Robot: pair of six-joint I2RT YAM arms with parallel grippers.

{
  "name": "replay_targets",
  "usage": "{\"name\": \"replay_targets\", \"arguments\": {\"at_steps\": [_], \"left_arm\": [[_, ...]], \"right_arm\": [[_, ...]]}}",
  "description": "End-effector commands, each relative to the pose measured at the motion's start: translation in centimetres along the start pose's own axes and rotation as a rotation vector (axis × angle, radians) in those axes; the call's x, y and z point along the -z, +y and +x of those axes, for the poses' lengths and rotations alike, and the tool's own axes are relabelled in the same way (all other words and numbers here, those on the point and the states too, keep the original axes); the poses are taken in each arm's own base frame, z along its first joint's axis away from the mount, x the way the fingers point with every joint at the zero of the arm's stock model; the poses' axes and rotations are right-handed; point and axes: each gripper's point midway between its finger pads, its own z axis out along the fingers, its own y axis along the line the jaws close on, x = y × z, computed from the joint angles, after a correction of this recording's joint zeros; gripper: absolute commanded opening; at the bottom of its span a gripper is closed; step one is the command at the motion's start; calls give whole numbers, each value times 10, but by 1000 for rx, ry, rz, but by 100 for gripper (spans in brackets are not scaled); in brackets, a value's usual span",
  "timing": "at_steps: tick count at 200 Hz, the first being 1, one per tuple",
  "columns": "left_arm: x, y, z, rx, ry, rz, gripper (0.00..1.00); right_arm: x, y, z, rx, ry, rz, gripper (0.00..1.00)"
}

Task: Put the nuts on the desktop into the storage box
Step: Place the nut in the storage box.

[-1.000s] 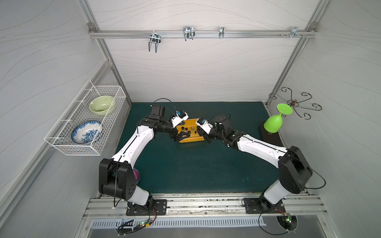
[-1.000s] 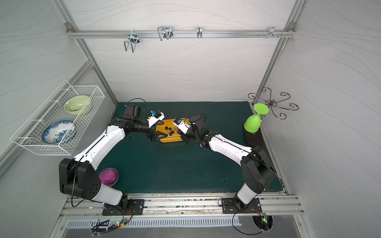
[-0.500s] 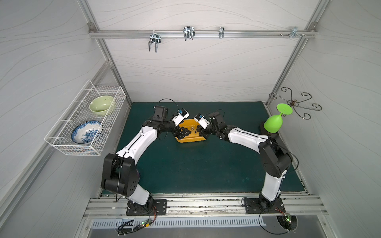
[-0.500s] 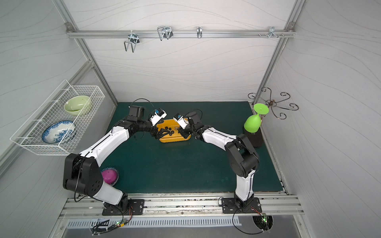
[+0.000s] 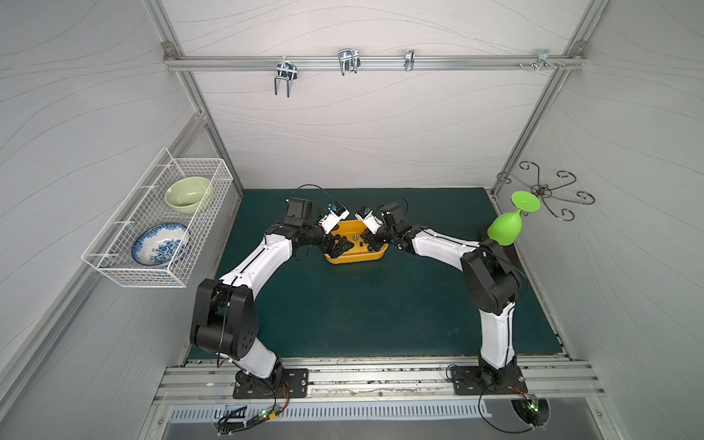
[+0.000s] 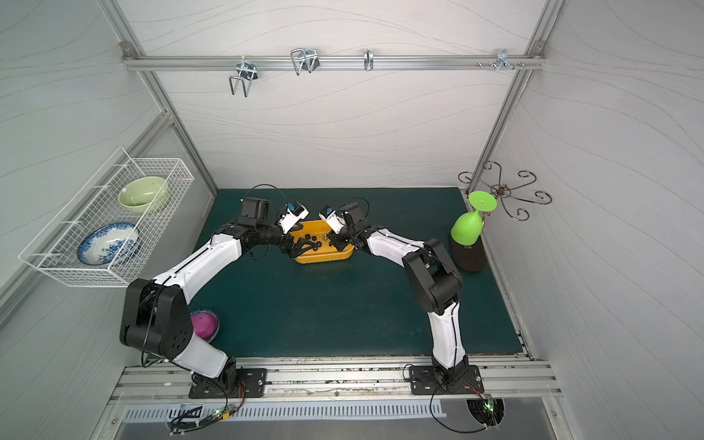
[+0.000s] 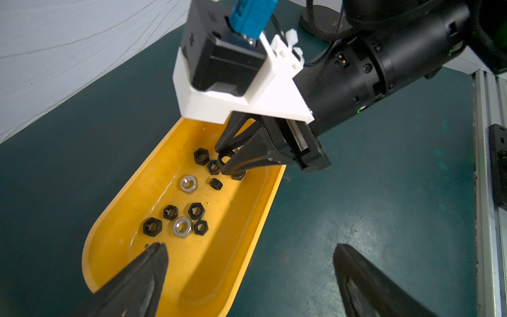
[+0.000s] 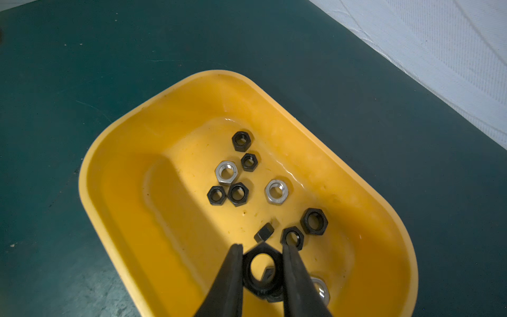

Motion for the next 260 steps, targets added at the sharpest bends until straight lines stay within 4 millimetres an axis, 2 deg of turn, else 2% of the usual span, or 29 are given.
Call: {"name": "replay_targets", "arguments": {"at_steps": [1,92,161,206,260], "left_arm": [[-5,3,-2,-12,-8,-7,98],[-3,6,5,-24,18,-32,99],[-1,7,8,-37,35,-42,99],[-1,7,9,-47,40,-44,99],[-1,7,8,-47,40,-45,99]], "right_arm": [[-5,-11,10,-19,43,15,17],[-34,-25,20,-93,109,71,17],[-52,-11,25,-180,147,-7,17],[-61,-7,42,-208,222,-36,17],[-62,-8,47,-208,250,-10,18]]}}
